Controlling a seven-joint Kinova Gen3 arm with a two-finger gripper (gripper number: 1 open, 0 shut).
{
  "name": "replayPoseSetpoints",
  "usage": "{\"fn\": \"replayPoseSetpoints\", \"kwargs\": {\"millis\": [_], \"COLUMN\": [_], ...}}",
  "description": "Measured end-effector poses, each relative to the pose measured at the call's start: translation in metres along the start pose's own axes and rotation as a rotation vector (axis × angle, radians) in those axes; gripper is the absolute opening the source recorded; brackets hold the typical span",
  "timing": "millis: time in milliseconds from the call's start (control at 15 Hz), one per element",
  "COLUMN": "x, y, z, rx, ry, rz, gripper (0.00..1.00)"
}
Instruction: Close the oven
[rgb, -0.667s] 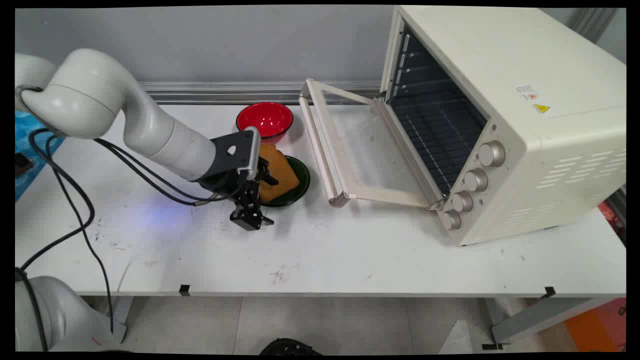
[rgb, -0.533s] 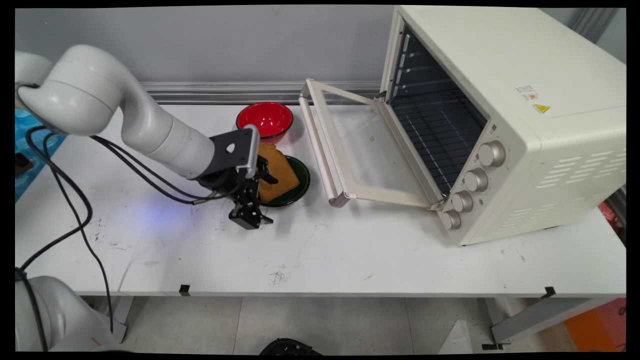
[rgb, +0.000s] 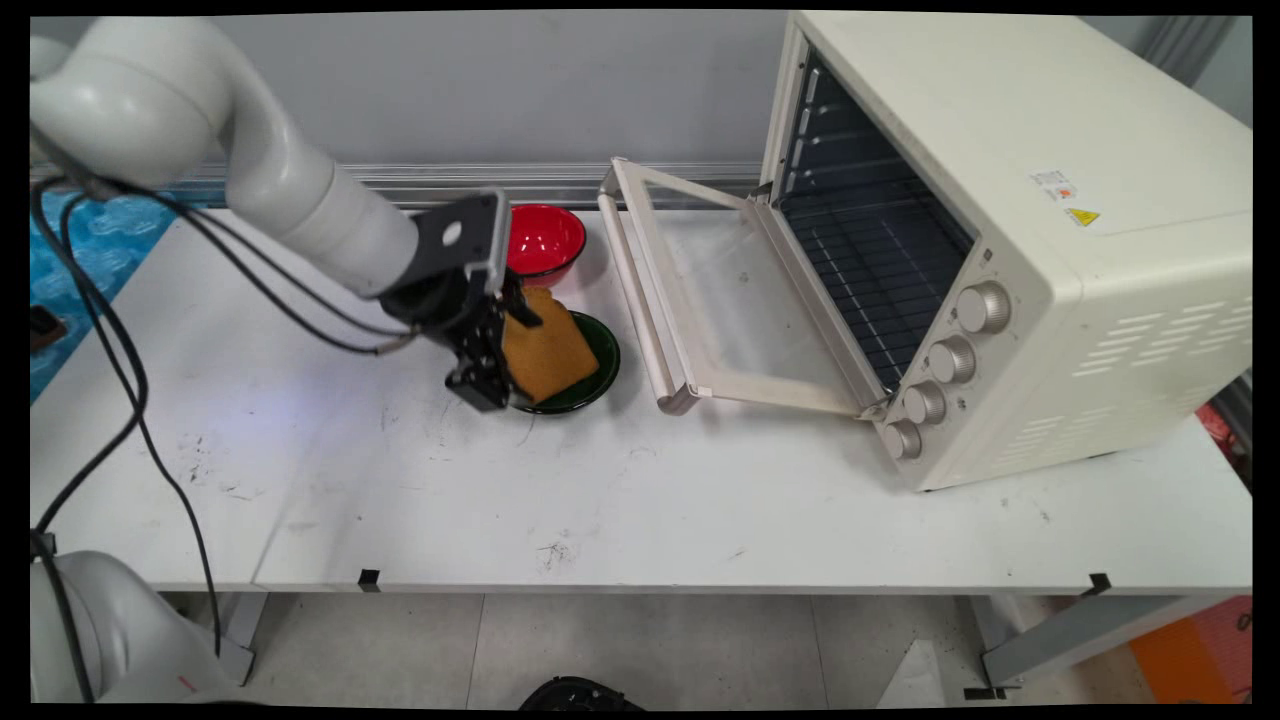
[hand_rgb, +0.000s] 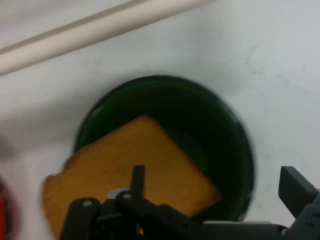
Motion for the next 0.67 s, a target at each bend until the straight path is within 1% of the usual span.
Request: {"fn": "replayPoseSetpoints", "kwargs": {"millis": [267,667], "x": [-0.006,-0.015], "y": [-0.030,-0.052], "z": [-0.016,-0.029], "rx": [0.013,0.014], "ry": [-0.046,-0.097], "rz": [-0.049,-0.094], "gripper": [1.00,1.00]}}
